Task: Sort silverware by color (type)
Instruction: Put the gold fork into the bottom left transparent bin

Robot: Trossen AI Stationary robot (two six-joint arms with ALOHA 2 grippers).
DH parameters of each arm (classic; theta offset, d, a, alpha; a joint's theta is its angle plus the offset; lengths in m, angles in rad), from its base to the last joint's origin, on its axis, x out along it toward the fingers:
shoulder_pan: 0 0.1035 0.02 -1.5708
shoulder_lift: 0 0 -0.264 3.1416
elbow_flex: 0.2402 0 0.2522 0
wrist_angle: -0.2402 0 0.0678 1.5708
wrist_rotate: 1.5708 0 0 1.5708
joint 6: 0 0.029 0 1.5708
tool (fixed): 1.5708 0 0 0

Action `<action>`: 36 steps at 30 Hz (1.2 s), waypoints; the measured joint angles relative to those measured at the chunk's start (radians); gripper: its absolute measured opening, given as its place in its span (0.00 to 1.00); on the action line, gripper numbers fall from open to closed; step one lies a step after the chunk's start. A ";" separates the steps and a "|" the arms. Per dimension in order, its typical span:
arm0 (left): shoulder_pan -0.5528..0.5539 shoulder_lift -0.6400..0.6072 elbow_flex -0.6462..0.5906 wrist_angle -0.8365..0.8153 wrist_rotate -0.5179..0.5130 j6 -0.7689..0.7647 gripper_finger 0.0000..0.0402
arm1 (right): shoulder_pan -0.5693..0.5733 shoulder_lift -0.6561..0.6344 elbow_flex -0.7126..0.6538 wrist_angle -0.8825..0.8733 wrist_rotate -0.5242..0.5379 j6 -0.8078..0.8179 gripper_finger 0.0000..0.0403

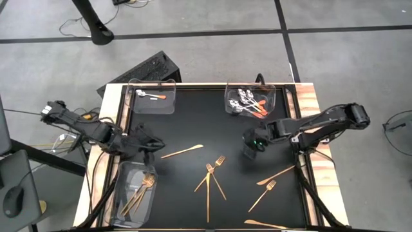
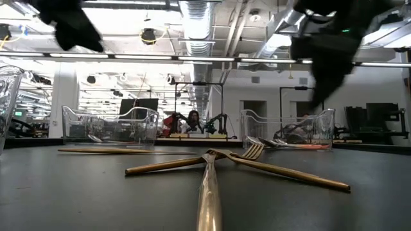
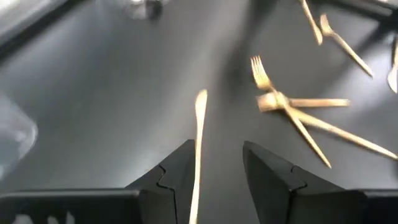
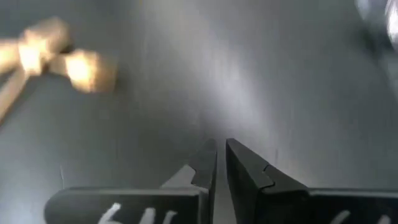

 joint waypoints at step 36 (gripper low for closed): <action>0.156 0.338 -0.232 1.033 -0.021 0.500 0.30 | 0.691 0.283 0.000 0.043 -0.158 0.088 0.30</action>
